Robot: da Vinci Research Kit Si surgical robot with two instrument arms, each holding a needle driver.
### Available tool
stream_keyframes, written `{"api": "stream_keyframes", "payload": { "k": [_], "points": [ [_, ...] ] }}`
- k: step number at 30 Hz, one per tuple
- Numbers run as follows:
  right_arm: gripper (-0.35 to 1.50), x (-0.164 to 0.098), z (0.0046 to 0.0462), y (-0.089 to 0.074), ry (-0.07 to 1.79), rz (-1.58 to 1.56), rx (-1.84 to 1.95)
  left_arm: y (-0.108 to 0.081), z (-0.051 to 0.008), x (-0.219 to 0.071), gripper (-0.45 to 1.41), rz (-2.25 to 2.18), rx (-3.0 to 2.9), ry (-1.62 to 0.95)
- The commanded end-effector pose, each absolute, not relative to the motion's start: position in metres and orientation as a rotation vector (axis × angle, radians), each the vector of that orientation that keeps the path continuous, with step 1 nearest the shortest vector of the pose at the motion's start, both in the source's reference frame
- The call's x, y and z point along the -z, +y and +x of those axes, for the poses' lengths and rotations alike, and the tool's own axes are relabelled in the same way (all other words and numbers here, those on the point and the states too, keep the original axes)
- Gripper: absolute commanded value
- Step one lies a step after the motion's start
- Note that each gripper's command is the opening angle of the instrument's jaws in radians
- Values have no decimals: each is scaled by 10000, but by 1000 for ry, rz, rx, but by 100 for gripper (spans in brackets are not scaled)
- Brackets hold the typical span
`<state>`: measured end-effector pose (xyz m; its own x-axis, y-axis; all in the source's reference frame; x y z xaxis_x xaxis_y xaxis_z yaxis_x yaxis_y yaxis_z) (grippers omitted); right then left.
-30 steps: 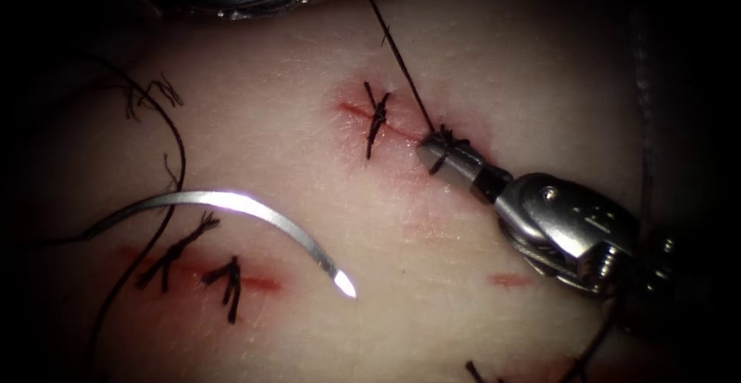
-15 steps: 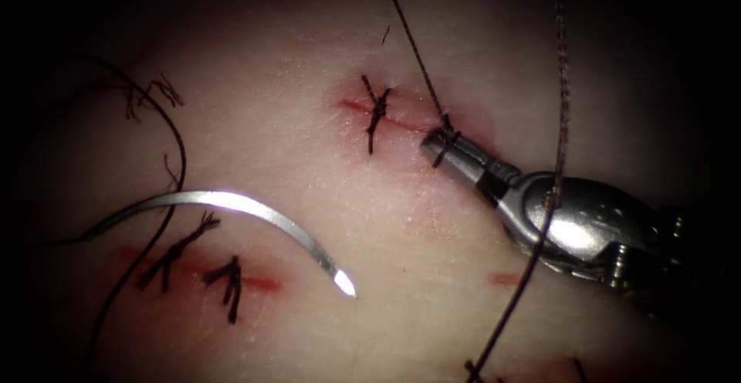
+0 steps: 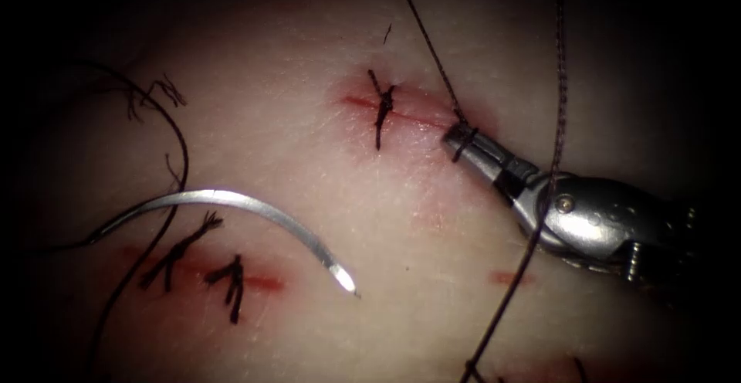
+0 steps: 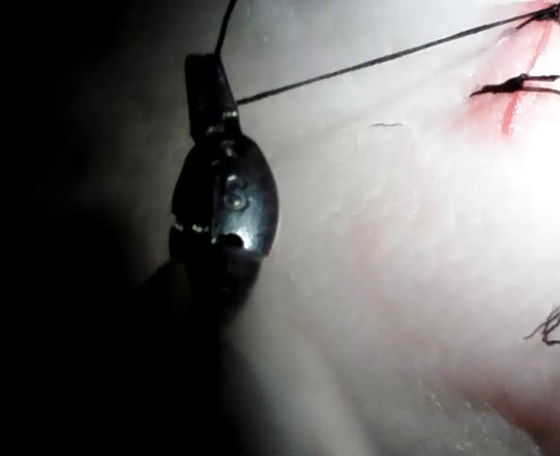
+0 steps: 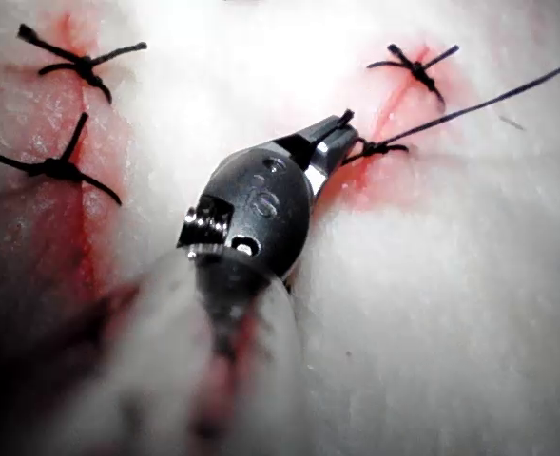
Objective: Wound Closure
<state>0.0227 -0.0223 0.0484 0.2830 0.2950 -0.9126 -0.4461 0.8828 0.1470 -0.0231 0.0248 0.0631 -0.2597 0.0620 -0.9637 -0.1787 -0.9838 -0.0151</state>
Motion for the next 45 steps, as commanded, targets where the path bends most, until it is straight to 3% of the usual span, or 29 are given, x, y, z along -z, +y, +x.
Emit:
{"api": "stream_keyframes", "payload": {
  "k": [1,14,19,26,45],
  "points": [
    [-35,-497,234,-228,1178,-152,-476,249,-238,-636,-45,-1817,-2375,150],
    [-35,-475,236,-216,1283,-190,-431,247,-254,-637,-45,-1792,-2389,134],
    [-35,-450,254,-200,1320,-211,-408,265,-255,-632,-45,-1781,-2418,182],
    [-35,-453,281,-216,1284,-186,-354,272,-256,-632,-45,-1754,-2463,247],
    [-35,-478,282,-237,1252,-135,-313,293,-247,-630,-45,-1733,-2431,364]
  ]
}}
